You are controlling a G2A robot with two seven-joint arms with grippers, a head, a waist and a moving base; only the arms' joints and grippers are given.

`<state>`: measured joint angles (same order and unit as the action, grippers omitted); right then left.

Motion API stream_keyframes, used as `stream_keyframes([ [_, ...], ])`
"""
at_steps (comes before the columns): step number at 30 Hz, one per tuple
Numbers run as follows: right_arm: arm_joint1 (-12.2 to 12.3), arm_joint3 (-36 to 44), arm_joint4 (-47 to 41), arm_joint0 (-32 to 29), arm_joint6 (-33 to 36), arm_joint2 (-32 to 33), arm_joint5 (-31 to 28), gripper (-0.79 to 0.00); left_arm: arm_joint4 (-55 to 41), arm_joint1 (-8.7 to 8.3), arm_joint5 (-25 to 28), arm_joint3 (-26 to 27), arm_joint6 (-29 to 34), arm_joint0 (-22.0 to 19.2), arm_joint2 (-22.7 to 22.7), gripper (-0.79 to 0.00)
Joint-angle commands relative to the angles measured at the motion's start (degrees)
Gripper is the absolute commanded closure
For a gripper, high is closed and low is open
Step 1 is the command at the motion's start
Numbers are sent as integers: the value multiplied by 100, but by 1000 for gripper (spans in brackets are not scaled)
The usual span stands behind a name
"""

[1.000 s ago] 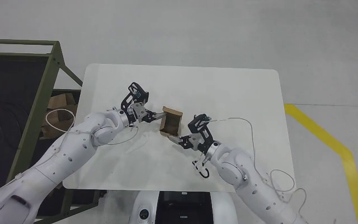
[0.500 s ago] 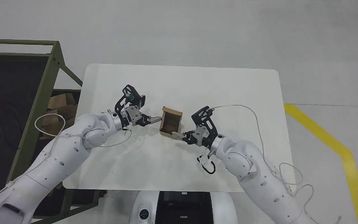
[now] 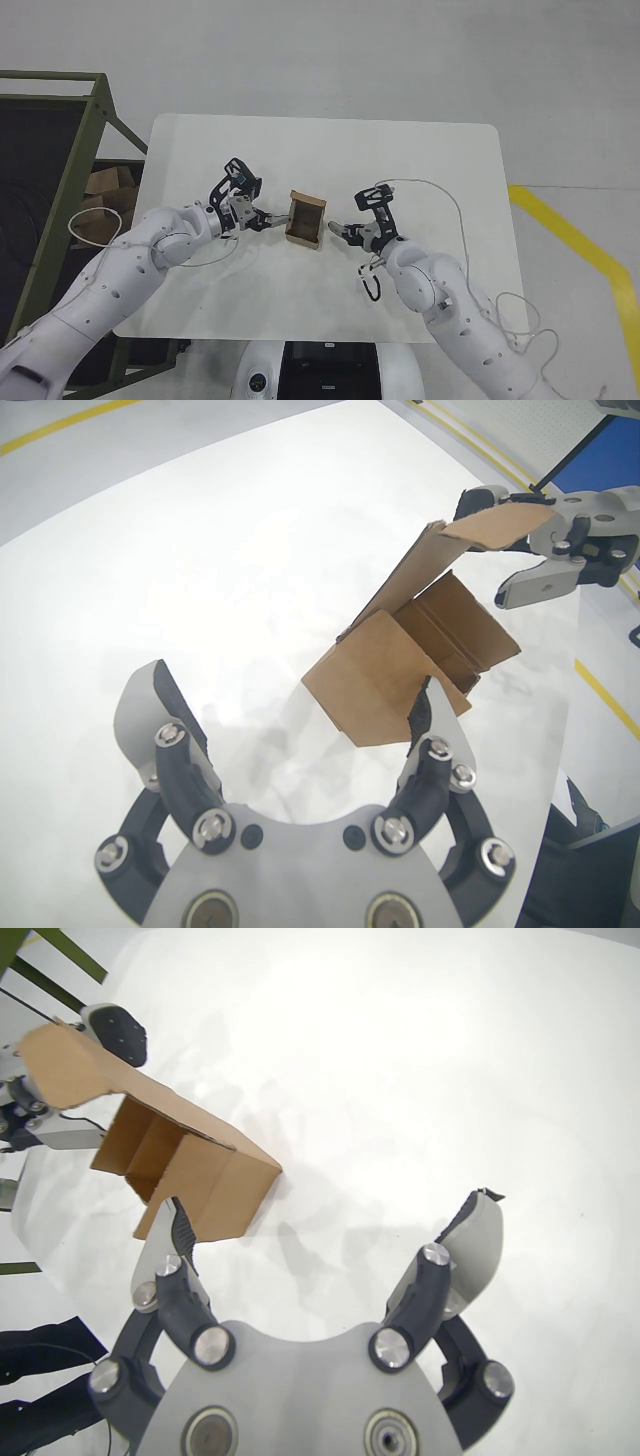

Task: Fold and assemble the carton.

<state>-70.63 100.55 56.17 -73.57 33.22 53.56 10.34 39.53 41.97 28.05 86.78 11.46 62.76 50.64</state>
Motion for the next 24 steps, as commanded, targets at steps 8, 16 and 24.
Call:
stream_keyframes([
  [8,-163,-302,92,291,-31,-390,248,-785,57,119,149,-94,171,-59,-25,-785],
  [16,-287,-517,358,447,-118,-623,569,-785,121,209,194,-116,269,-58,-26,-785],
  [24,-401,-659,592,528,-92,-787,877,-785,191,298,269,-159,371,-54,-45,-785],
])
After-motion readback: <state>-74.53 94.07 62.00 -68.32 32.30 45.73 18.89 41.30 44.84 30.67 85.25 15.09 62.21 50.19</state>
